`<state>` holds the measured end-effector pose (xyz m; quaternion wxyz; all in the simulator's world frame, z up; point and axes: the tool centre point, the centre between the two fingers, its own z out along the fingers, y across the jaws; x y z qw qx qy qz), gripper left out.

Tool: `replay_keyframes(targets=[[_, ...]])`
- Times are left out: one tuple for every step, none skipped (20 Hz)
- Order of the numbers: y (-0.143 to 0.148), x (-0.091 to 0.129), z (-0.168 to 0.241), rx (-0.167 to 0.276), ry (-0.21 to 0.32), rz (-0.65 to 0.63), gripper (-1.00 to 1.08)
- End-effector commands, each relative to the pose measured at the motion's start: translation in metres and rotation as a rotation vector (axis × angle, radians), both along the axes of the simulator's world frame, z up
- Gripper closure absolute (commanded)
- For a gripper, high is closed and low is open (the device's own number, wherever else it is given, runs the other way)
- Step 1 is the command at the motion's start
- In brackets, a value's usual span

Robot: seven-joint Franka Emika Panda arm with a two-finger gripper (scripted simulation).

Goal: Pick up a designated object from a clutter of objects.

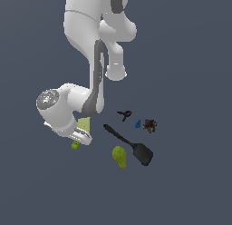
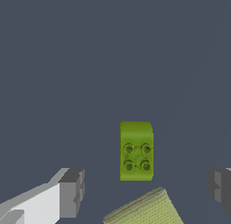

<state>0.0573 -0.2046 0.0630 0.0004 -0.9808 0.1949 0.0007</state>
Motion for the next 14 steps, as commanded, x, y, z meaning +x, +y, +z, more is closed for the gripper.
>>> replay_keyframes(targets=[[0.000,0.000,-0.003,0.000,0.000,0.000,-0.92],[0.000,0.000,-0.005,0.000,0.000,0.000,-0.92],[0.000,0.000,-0.008,0.000,0.000,0.000,-0.92],[0.000,0.000,-0.012,0.000,0.000,0.000,-0.92],[0.000,0.000,-0.016,0.000,0.000,0.000,-0.92],[0.000,0.000,-0.021,0.000,0.000,0.000,-0.92],[0.000,-0.001,-0.027,0.000,0.000,0.000,-0.92],[0.000,-0.001,-0.032,-0.001,-0.001,-0.001,-0.92],[0.000,-0.001,-0.037,-0.001,-0.001,-0.001,-0.92],[0.000,-0.001,-0.041,-0.001,-0.001,-0.001,-0.92],[0.000,-0.001,-0.045,-0.001,-0.001,-0.001,-0.92],[-0.001,-0.001,-0.047,-0.001,-0.001,-0.001,-0.92],[-0.001,-0.001,-0.049,-0.001,-0.001,-0.001,-0.92],[-0.001,0.000,-0.050,-0.001,-0.001,-0.001,-0.92]])
